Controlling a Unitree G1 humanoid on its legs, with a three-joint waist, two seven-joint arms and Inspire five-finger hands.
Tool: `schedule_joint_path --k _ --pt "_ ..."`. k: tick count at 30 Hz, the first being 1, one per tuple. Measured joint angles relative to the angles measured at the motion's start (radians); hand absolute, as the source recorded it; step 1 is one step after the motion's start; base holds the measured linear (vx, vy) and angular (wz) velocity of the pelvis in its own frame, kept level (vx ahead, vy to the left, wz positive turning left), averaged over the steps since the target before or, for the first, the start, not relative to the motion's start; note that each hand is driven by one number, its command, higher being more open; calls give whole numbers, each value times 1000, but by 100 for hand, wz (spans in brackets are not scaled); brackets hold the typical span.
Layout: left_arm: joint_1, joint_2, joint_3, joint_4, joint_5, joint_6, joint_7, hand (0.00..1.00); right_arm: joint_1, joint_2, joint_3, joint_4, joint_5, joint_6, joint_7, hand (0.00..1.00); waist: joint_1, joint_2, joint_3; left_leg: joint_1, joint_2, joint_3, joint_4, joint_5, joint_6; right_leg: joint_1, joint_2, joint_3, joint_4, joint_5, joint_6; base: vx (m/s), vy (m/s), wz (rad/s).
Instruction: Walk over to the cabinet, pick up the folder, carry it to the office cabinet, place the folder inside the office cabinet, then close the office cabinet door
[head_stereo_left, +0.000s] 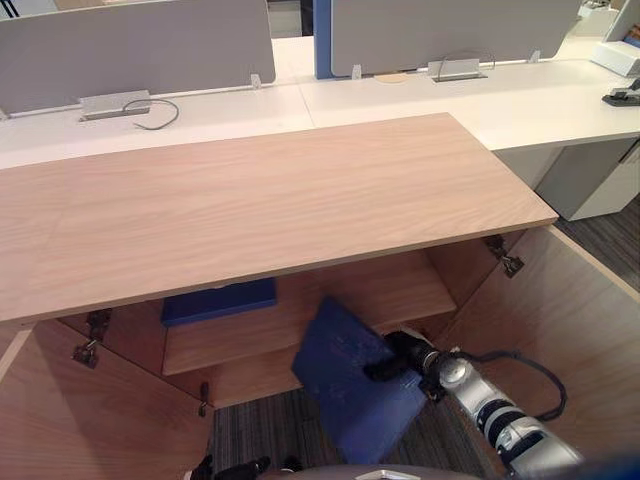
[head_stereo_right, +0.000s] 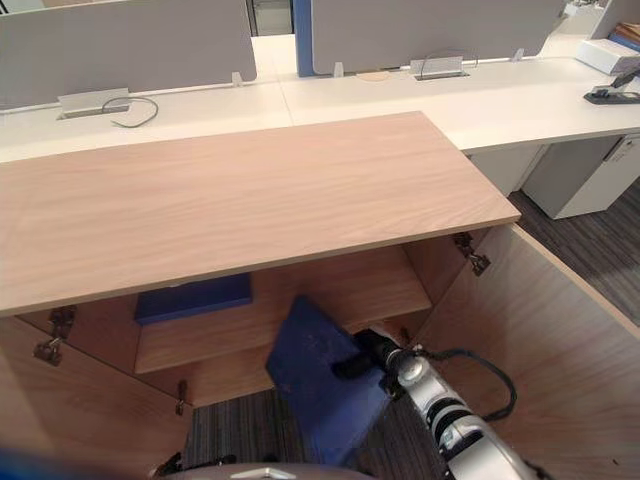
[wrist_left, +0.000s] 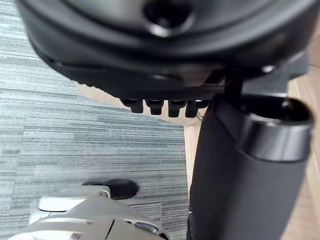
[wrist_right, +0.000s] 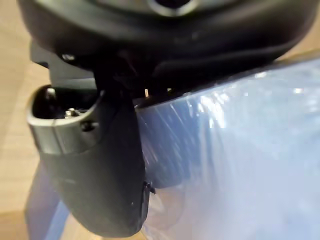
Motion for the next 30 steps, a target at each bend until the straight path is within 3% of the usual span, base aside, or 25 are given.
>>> schedule_joint_path --k 4,6,8,11,13,17,21,25,28,30 --pt "-81 -6 -12 -1 46 -5 25 100 7 52 -3 -61 98 0 -87 0 -10 64 77 -174 70 -42 342 -155 -4 -53 33 -18 101 -46 -24 -143 -11 13" --pt "-117 -8 -16 -13 43 -8 40 100 7 35 -8 -179 109 -1 -121 0 -5 80 128 -267 95 -58 495 -221 -9 -176 40 -17 315 -141 -27 -214 17 5" --pt "-121 -7 -15 -58 21 -18 40 100 7 28 -28 -266 147 -3 -136 0 -4 73 158 -348 101 -68 616 -265 -1 -282 29 -11 491 -218 -23 -220 16 4" --pt "-142 -16 -15 -89 -14 -24 41 100 -8 103 -208 -376 299 -29 -289 0 -7 80 193 -465 99 -76 784 -331 13 -416 1 1 698 -307 -14 -151 32 4" --pt "-148 -34 1 -111 -18 -26 50 100 -30 126 -281 -449 306 -44 -362 0 -8 83 203 -511 93 -72 868 -370 20 -472 -16 13 801 -354 -4 -97 58 2" --pt "-157 -49 12 -131 -41 -28 111 100 -71 146 -336 -593 312 -86 -457 0 -22 62 224 -627 85 -65 1033 -439 42 -601 -53 32 993 -441 14 -24 42 3" --pt "-162 -47 28 -87 -31 45 126 100 -99 179 -363 -659 371 -87 -501 0 -30 32 270 -719 97 -51 1144 -481 52 -709 -77 29 1113 -474 22 8 44 -11" --pt "-153 -80 56 -81 -37 67 142 100 -97 189 -371 -662 445 -87 -527 0 -29 33 291 -761 88 -43 1166 -490 58 -755 -98 34 1142 -484 25 -7 52 4" --pt "-153 -92 69 -89 -55 67 156 100 -101 224 -376 -662 578 -104 -562 0 -22 34 291 -765 84 -32 1164 -494 50 -770 -107 40 1149 -485 24 12 44 -2" --pt "-151 -99 71 -99 -74 68 175 100 -119 258 -375 -661 791 -154 -572 0 -20 34 291 -765 84 -30 1163 -491 56 -772 -108 42 1149 -485 24 45 31 -3"
